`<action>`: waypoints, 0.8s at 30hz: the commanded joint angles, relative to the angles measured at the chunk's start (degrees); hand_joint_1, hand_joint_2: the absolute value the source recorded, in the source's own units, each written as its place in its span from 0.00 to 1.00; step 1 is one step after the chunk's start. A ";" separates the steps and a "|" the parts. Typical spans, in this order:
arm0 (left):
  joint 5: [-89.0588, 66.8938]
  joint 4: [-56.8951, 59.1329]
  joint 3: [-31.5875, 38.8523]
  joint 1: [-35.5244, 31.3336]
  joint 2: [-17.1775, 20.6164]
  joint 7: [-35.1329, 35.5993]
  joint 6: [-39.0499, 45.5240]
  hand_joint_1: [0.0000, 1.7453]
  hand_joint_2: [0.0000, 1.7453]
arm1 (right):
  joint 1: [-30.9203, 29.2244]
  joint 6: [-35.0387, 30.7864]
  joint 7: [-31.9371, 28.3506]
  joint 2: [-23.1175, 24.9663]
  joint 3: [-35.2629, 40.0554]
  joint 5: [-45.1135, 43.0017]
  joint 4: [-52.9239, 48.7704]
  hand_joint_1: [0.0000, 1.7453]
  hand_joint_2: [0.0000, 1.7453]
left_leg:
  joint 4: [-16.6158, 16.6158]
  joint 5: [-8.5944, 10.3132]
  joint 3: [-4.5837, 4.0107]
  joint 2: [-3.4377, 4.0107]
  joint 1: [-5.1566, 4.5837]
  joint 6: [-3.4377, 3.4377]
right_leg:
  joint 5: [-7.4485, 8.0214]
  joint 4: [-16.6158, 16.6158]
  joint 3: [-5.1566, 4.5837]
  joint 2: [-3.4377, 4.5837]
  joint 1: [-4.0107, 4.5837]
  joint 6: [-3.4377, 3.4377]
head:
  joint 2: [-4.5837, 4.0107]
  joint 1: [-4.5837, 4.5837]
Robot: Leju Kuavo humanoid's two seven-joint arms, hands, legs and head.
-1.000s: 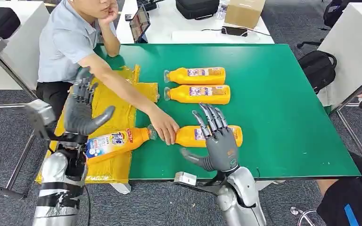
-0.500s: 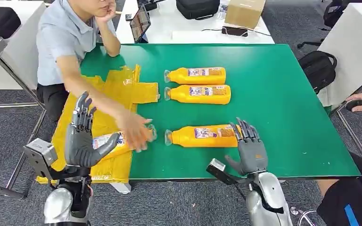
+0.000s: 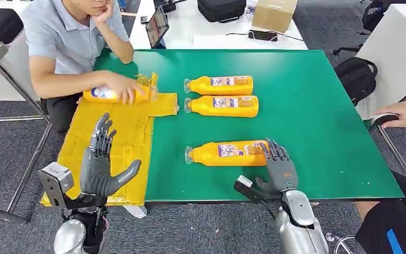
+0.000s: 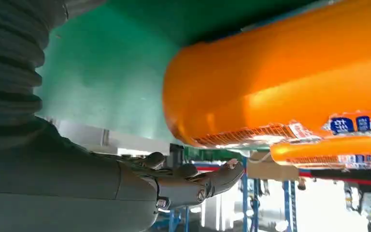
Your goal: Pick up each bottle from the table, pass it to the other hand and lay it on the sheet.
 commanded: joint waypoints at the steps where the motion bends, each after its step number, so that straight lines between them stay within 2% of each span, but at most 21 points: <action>1: 0.37 5.26 -0.22 -1.73 0.28 -0.11 -0.15 0.00 1.00 | -4.54 -0.39 -0.06 -1.99 0.79 1.88 12.50 0.00 1.00 | -0.08 0.03 0.19 -0.02 0.02 0.07 | 0.03 -0.10 0.20 -0.09 0.05 -0.13 | 0.00 0.00; 8: 0.79 5.39 -0.77 -2.17 0.63 -0.39 -0.57 0.00 1.00 | -7.98 -3.96 -0.37 -1.24 6.08 5.85 15.40 0.00 1.00 | -0.06 0.05 0.33 0.13 0.00 0.12 | 0.06 -0.06 0.29 0.05 0.04 -0.15 | 0.00 0.00; 13: 0.61 5.69 -0.83 -2.03 0.72 -0.39 -0.07 0.00 1.00 | -8.16 -2.51 -0.67 -0.29 7.87 4.78 17.30 0.00 1.00 | -0.08 0.05 0.35 0.06 0.01 0.09 | 0.04 -0.07 0.32 -0.02 0.05 -0.16 | 0.00 -0.02; 20: 1.55 9.34 -0.72 -4.12 0.38 0.24 -0.43 0.00 1.00 | -13.34 1.99 0.74 -0.64 9.23 5.09 29.38 0.00 1.00 | -0.11 0.06 0.45 0.08 0.02 0.11 | 0.05 -0.13 0.43 -0.04 0.07 -0.16 | 0.00 -0.02; 24: 1.66 9.91 -0.81 -4.41 0.35 0.27 -0.49 0.00 1.00 | -14.37 3.18 1.28 -0.39 9.69 5.48 30.64 0.00 1.00 | -0.09 0.08 0.55 0.15 0.04 0.10 | 0.11 -0.12 0.42 -0.03 0.08 -0.22 | 0.00 -0.02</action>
